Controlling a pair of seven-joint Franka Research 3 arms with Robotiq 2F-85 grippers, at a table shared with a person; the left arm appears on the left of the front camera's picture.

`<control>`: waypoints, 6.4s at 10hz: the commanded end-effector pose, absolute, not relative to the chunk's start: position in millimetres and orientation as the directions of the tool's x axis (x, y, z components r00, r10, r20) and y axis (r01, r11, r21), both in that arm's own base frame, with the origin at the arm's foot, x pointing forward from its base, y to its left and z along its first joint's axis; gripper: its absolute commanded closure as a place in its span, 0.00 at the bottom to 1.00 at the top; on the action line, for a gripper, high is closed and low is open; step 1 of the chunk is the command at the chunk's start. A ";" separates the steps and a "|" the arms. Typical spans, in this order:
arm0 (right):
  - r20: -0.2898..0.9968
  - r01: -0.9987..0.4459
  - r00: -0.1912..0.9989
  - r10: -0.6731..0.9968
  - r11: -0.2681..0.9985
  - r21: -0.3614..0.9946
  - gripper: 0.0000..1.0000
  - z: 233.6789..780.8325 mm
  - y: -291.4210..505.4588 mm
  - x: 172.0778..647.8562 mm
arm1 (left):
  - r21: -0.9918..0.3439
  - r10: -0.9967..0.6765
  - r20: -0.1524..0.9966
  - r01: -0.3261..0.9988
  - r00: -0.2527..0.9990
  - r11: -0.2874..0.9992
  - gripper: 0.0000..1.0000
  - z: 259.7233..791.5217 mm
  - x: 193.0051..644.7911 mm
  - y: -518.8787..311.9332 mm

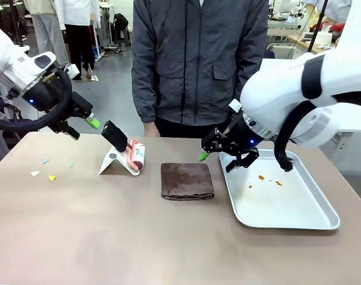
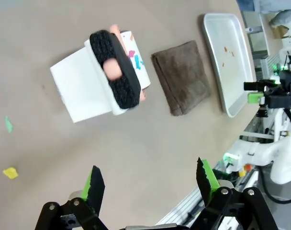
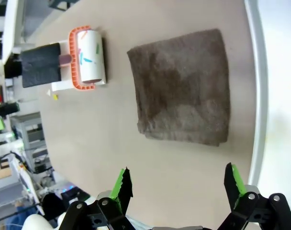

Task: Clean the surface of the table.
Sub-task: Hold the Lint Roller with your left hand and the towel with your right hand.

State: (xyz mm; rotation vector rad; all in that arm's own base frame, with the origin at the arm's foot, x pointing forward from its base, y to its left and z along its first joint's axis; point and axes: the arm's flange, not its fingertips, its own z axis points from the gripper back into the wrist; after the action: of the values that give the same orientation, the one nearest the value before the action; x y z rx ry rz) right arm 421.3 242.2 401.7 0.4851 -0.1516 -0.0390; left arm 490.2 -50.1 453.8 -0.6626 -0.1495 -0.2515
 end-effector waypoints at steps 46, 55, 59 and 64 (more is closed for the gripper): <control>-0.093 0.056 0.994 0.059 0.453 0.890 1.00 374.0 194.9 467.0 | -0.952 0.038 0.082 0.067 0.996 0.300 0.93 448.8 522.3 16.6; -0.055 0.100 0.938 -0.344 0.117 0.988 1.00 404.8 60.8 283.6 | -0.949 -0.082 0.271 0.280 0.959 0.144 0.93 398.9 354.6 169.0; -0.132 0.159 0.894 -0.427 0.027 0.987 1.00 375.3 -40.8 276.2 | -0.973 0.134 0.225 0.215 0.965 0.085 0.93 364.0 311.7 258.0; -0.058 0.057 0.881 -0.470 -0.018 0.998 1.00 331.6 -69.1 271.3 | -0.986 0.290 0.158 0.165 0.944 0.001 0.93 333.9 297.6 280.3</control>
State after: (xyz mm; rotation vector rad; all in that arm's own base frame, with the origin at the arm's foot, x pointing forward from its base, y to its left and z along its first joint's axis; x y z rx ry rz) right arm 334.8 -117.0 339.7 1.5228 -0.2970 -0.4582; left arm 286.1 291.3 327.8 -1.5599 -0.3470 0.1024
